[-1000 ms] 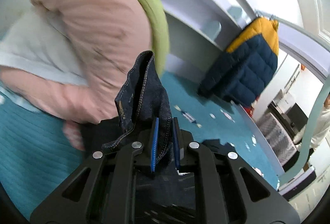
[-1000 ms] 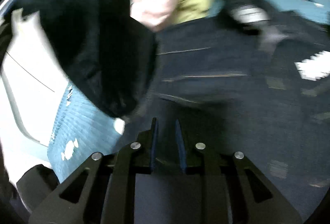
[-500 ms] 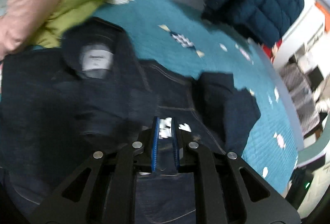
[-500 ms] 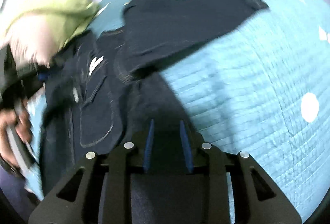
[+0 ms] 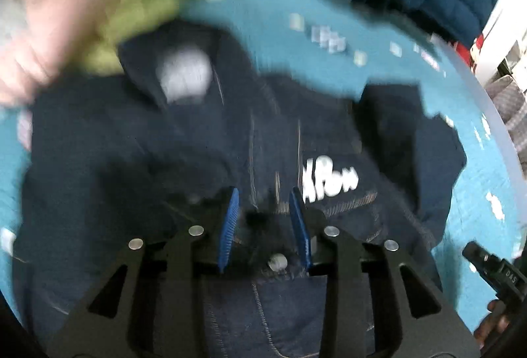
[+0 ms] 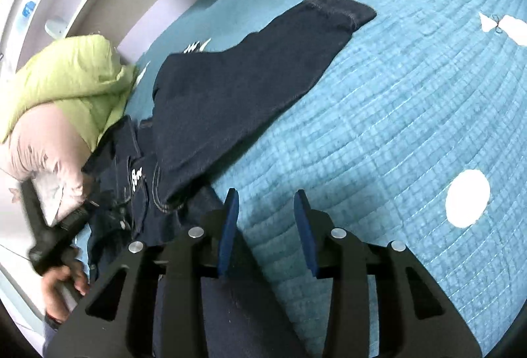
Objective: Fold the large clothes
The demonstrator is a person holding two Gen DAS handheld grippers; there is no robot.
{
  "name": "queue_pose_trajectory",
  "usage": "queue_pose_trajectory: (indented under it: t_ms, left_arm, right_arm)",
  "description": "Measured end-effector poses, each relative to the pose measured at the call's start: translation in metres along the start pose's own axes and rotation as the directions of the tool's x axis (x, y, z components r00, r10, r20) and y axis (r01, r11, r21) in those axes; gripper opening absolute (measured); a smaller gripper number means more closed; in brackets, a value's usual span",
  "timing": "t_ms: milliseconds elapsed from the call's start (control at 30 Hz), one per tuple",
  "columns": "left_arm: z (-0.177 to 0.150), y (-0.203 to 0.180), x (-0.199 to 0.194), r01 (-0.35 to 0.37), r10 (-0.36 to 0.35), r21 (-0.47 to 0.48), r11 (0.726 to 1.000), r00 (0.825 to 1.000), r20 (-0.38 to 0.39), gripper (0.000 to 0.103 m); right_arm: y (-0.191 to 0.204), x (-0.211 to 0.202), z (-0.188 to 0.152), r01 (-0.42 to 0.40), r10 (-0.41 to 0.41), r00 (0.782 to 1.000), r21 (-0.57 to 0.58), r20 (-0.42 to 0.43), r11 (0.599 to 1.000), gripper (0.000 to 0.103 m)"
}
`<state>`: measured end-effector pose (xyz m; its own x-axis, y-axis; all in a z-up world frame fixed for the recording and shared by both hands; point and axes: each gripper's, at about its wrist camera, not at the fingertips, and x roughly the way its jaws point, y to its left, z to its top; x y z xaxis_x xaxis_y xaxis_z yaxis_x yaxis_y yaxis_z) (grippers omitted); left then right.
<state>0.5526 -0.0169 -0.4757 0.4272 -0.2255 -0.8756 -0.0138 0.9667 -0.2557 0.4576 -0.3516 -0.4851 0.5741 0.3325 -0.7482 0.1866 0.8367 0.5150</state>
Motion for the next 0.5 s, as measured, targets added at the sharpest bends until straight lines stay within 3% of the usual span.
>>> queue_pose_trajectory:
  t_ms: [33,133,200,267,367,500]
  left_arm:
    - [-0.003,0.0,0.012,0.009,-0.01,-0.008,1.0,0.999,-0.037,0.033]
    - [-0.002,-0.006,0.02,-0.005,0.006,0.029,1.0,0.999,-0.033,0.038]
    - [0.001,-0.002,0.018,0.024,-0.024,0.003,1.0,0.999,-0.042,0.044]
    - [0.0,-0.003,0.013,0.035,-0.033,0.042,0.998,0.999,-0.04,0.045]
    - [-0.006,-0.005,-0.007,0.071,-0.071,0.1,0.992,0.997,-0.007,0.052]
    - [-0.01,-0.004,-0.03,0.09,-0.096,0.136,0.987,0.994,0.043,0.059]
  right_arm:
    - [0.0,0.0,0.002,-0.004,0.004,1.0,0.006,0.008,1.0,0.034]
    - [-0.002,0.0,0.006,-0.015,0.015,1.0,0.019,0.024,1.0,0.034]
    - [-0.006,-0.001,0.014,-0.016,0.015,0.999,0.036,0.042,0.999,0.036]
    - [-0.01,-0.001,0.026,0.001,-0.005,0.997,0.052,0.072,0.999,0.038]
    - [-0.026,0.0,0.059,-0.016,0.0,0.991,0.119,0.133,0.993,0.04]
    - [-0.048,0.016,0.093,-0.046,0.018,0.991,0.214,0.132,0.976,0.04]
